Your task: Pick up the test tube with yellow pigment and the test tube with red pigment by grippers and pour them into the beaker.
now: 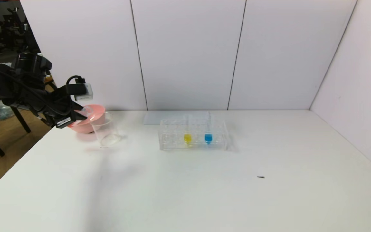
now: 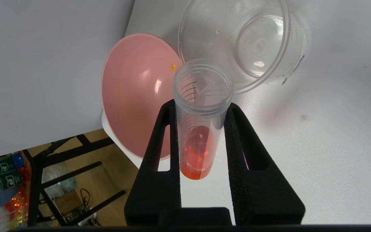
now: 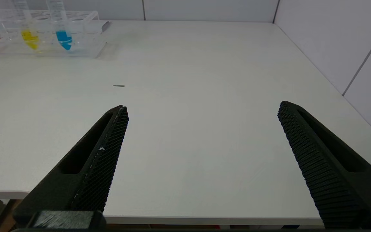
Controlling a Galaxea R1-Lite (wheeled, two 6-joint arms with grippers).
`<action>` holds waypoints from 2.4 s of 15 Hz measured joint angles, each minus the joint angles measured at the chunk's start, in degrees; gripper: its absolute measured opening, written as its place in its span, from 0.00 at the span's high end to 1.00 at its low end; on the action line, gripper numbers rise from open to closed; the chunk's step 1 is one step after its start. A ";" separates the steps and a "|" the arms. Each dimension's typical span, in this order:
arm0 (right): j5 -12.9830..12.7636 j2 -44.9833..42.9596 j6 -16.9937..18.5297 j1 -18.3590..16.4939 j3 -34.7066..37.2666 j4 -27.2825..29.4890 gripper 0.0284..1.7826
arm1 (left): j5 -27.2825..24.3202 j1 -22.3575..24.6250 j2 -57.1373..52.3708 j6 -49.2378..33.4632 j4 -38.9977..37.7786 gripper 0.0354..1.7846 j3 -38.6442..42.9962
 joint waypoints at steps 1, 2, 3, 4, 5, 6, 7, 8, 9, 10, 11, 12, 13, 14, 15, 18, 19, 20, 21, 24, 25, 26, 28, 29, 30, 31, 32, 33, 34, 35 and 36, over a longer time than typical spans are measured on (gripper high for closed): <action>0.00 0.00 0.00 0.00 0.00 0.00 0.05 | 0.11 -0.02 0.11 0.20 0.91 0.77 -0.45; 0.00 0.00 0.00 0.00 0.00 0.00 0.05 | 0.16 -0.02 0.24 0.51 1.94 0.77 -1.16; 0.02 0.00 0.00 0.00 0.00 0.00 0.05 | 0.30 -0.04 0.38 0.96 3.18 0.77 -1.91; 0.00 0.00 0.00 0.00 0.00 0.00 0.05 | 0.38 -0.04 0.51 1.16 4.36 0.77 -2.62; 0.00 0.00 0.00 0.00 0.00 0.00 0.05 | 0.39 -0.04 0.63 1.27 5.13 0.77 -3.17; 0.00 0.00 0.00 0.00 0.00 0.00 0.05 | 0.52 -0.04 0.79 1.82 5.22 0.77 -3.64; 0.00 0.00 0.00 0.00 0.00 0.00 0.05 | 1.32 -0.09 0.96 2.54 5.29 0.77 -4.12; 0.02 0.00 -0.02 0.00 0.00 0.00 0.05 | 2.56 -0.17 1.15 3.15 6.01 0.77 -4.61; 0.02 0.00 0.00 0.00 0.00 0.00 0.05 | 3.34 -0.30 1.26 3.80 7.01 0.77 -5.18; 0.02 0.00 0.00 0.00 0.00 0.00 0.05 | 3.67 -0.37 1.40 4.38 8.30 0.77 -6.02; 0.00 0.00 0.00 0.00 0.00 0.00 0.05 | 4.07 -0.45 1.56 4.62 9.84 0.77 -6.95; 0.02 0.00 0.00 0.00 0.00 0.00 0.05 | 4.74 -0.66 1.73 4.84 10.57 0.77 -7.58; 0.00 0.00 0.02 0.00 0.00 0.00 0.05 | 5.64 -0.89 1.84 5.42 10.64 0.77 -8.00; 0.00 0.00 0.00 0.00 0.00 0.00 0.05 | 6.34 -1.13 1.93 5.71 10.67 0.77 -8.30; 0.00 0.00 0.00 0.00 0.00 0.00 0.05 | 6.53 -1.40 1.97 5.92 10.67 0.77 -8.55; 0.00 0.00 0.00 0.00 0.00 0.00 0.05 | 7.22 -1.74 2.21 7.05 10.78 0.77 -9.35; 0.00 0.00 0.00 0.00 0.00 0.00 0.05 | 8.19 -1.93 2.30 7.47 10.78 0.77 -9.48; 0.00 0.00 0.00 0.00 0.00 0.00 0.05 | 9.16 -2.12 2.39 8.22 10.78 0.77 -9.57; 0.00 0.00 0.00 0.00 0.00 0.00 0.05 | 9.40 -2.21 2.47 8.48 10.79 0.77 -9.59; 0.00 0.00 0.00 0.00 0.00 0.00 0.05 | 9.57 -2.40 2.65 9.14 11.34 0.77 -10.03; 0.02 0.00 0.00 0.00 0.00 0.00 0.05 | 9.62 -2.57 2.67 9.69 11.42 0.77 -10.18; 0.00 0.00 0.00 0.00 0.00 0.00 0.05 | 10.23 -2.77 2.69 9.92 11.67 0.77 -10.45; 0.00 0.00 0.00 0.00 0.00 0.00 0.05 | 11.39 -3.15 2.73 10.17 12.50 0.77 -11.01; 0.00 0.00 0.00 0.00 0.00 0.00 0.05 | 11.80 -3.40 2.78 10.23 13.15 0.77 -11.34; 0.05 0.00 0.00 0.00 0.00 0.00 0.05 | 12.29 -3.64 2.80 10.75 13.54 0.77 -11.69; 0.00 0.00 0.00 0.00 0.00 0.00 0.05 | 12.87 -3.78 2.83 11.46 14.17 0.77 -12.13; 0.00 0.00 0.00 0.00 0.00 0.00 0.05 | 13.58 -3.84 2.83 11.91 14.95 0.77 -12.69; 0.00 0.00 0.00 0.00 0.00 0.00 0.05 | 13.89 -3.84 2.83 12.02 15.34 0.77 -13.32; 0.00 0.00 0.00 0.00 0.00 0.00 0.05 | 14.03 -3.95 2.89 12.13 15.56 0.77 -13.74; 0.00 0.00 0.00 0.00 0.00 0.00 0.05 | 14.03 -4.06 2.97 12.24 15.56 0.77 -14.01; 0.00 0.00 0.00 0.00 0.00 0.00 0.05 | 14.36 -4.22 3.13 12.32 15.63 0.77 -14.29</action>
